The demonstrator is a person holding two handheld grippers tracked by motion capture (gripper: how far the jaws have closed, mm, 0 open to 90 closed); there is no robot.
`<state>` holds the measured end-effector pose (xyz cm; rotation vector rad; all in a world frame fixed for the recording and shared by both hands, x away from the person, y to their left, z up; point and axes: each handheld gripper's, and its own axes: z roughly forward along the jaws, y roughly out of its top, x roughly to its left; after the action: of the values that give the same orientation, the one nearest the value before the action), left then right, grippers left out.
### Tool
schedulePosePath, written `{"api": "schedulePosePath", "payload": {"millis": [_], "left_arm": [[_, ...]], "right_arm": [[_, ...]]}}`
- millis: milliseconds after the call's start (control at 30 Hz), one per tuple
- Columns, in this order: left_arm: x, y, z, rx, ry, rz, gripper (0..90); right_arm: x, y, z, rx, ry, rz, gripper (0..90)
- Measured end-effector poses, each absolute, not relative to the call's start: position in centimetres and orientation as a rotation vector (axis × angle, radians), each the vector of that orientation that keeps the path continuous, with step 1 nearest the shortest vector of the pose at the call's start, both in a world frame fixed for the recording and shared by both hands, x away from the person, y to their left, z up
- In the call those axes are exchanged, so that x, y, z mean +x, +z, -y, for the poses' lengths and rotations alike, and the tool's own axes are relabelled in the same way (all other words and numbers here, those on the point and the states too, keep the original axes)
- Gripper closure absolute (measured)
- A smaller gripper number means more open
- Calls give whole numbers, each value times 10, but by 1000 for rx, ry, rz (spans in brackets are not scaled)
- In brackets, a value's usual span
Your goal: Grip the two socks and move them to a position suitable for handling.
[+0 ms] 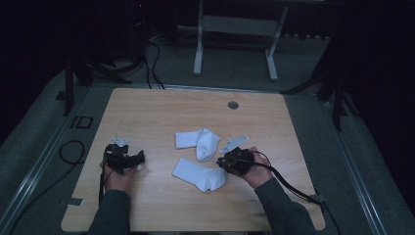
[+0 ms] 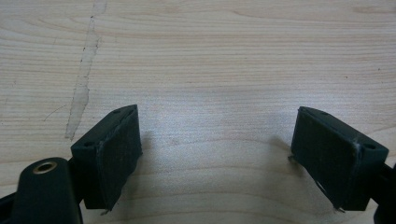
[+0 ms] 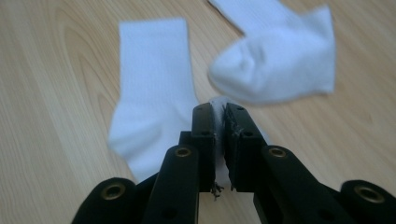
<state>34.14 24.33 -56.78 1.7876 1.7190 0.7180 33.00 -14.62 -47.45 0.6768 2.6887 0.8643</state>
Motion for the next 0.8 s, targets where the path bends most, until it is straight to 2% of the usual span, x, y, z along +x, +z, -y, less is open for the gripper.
{"api": "schedulePosePath", "payload": {"millis": [100,167,267,433,533,700,800], "left_arm": [[341,-568,-243,1788,718,-1719,160],[341,-568,-243,1788,718,-1719,160],[341,-568,-243,1788,718,-1719,160],[341,-568,-243,1788,718,-1719,160],[341,-568,-243,1788,718,-1719,160],[341,-568,-243,1787,718,-1719,160],[341,-568,-243,1787,718,-1719,160]], "right_arm": [[327,-478,162,726,849,-2687,777],[326,-478,172,751,856,-2678,690],[325,-473,182,779,871,-2633,615],[326,-467,187,794,885,-2594,577],[325,-472,185,795,849,-2613,589],[323,-497,179,759,709,-2682,740],[322,-515,177,740,618,-2718,794]]}}
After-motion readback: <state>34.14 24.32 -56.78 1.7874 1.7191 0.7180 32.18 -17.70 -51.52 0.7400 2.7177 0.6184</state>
